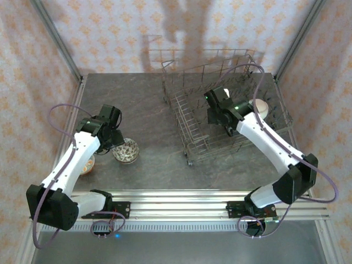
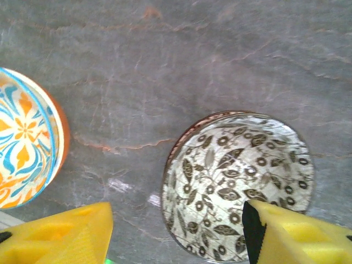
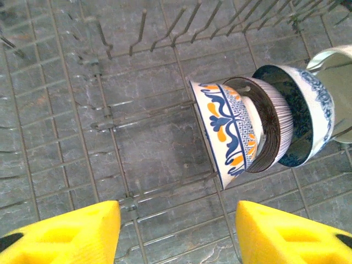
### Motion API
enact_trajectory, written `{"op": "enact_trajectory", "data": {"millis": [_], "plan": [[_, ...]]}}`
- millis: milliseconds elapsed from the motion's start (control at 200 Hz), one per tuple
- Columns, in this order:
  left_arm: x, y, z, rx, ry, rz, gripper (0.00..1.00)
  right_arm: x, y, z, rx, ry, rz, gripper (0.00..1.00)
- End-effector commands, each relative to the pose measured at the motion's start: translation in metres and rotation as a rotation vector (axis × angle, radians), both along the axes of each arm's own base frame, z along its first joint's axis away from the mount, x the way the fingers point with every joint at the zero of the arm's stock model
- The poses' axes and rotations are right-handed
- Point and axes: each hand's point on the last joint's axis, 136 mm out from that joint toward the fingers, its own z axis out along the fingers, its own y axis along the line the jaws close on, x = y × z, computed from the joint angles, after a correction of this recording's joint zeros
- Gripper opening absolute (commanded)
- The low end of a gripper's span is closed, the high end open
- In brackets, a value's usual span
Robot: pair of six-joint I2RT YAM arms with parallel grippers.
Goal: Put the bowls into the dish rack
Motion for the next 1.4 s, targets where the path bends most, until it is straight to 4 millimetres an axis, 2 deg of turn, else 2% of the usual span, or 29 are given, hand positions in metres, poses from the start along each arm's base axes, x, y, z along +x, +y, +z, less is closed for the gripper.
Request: {"op": "enact_trajectory", "data": {"millis": [0,225,490,746,1111,1221,1396], "plan": [[-0.005,0.003,-0.013,-0.013,0.038,0.028,0.65,-0.005,-0.001,0.009,0.028,-0.045,0.018,0.57],[0.001,0.003,-0.040,-0.059,0.106,-0.015,0.63,-0.001,0.008,-0.010,0.093,-0.037,-0.004,0.57],[0.000,0.003,-0.055,-0.090,0.160,-0.043,0.62,0.016,0.018,-0.009,0.102,-0.047,-0.016,0.57],[-0.005,-0.003,-0.069,-0.126,0.169,-0.050,0.56,0.013,0.023,-0.025,0.097,-0.005,0.012,0.57],[-0.008,-0.005,-0.080,-0.136,0.198,-0.051,0.31,0.007,0.016,-0.031,0.057,0.015,0.027,0.56],[-0.008,-0.005,-0.078,-0.144,0.179,-0.044,0.25,0.006,0.017,-0.031,0.059,0.015,0.032,0.56],[-0.011,-0.006,-0.076,-0.150,0.165,-0.036,0.09,0.010,0.019,-0.030,0.062,0.007,0.034,0.56]]}}
